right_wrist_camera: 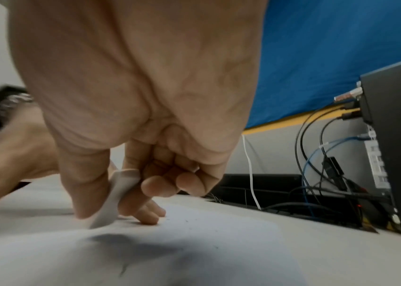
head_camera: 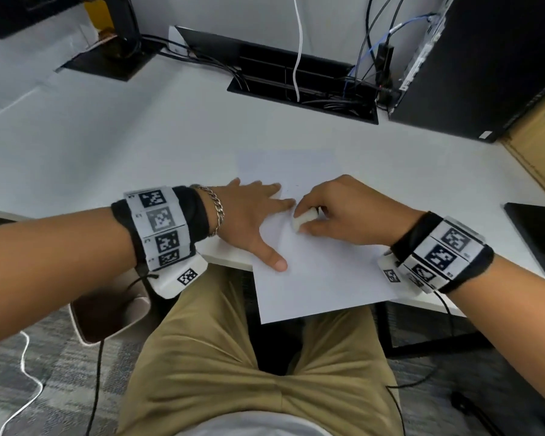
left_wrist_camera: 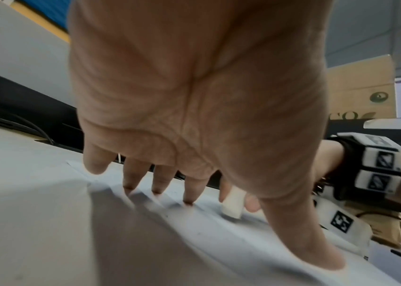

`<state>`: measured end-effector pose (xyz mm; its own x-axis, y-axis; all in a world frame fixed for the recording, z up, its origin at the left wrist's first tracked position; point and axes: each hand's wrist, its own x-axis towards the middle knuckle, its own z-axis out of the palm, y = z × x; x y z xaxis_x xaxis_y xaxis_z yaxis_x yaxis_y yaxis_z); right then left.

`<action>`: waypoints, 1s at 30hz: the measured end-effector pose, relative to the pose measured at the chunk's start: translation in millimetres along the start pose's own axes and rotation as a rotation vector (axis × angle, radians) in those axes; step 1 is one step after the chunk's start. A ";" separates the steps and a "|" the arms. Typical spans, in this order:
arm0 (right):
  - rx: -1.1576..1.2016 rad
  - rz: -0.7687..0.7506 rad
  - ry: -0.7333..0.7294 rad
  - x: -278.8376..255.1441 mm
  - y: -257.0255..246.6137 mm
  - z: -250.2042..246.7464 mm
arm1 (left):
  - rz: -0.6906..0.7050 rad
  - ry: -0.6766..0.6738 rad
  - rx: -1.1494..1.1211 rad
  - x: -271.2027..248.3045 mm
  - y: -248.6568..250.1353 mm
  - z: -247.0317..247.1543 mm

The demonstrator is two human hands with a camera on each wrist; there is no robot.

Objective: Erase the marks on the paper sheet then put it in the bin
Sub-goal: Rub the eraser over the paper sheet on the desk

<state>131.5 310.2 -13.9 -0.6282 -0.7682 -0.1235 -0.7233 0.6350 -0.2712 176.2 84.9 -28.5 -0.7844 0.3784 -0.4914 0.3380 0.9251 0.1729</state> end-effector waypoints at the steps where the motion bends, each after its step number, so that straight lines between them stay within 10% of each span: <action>1: 0.007 0.001 0.002 5.3 1.3 0.1 | 0.004 0.018 0.018 1.8 -0.4 1.6; 23: -0.028 -0.123 -0.195 6.7 -11.9 -5.7 | -0.056 0.029 0.161 9.8 -7.3 10.0; 30: -0.072 -0.056 -0.019 24.1 -10.3 -3.1 | -0.042 0.040 0.142 8.6 -8.5 9.5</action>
<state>122.9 285.4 -11.1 -0.5811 -0.8037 -0.1282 -0.7763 0.5946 -0.2091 171.6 80.0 -42.3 -0.8188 0.3426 -0.4607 0.3719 0.9278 0.0290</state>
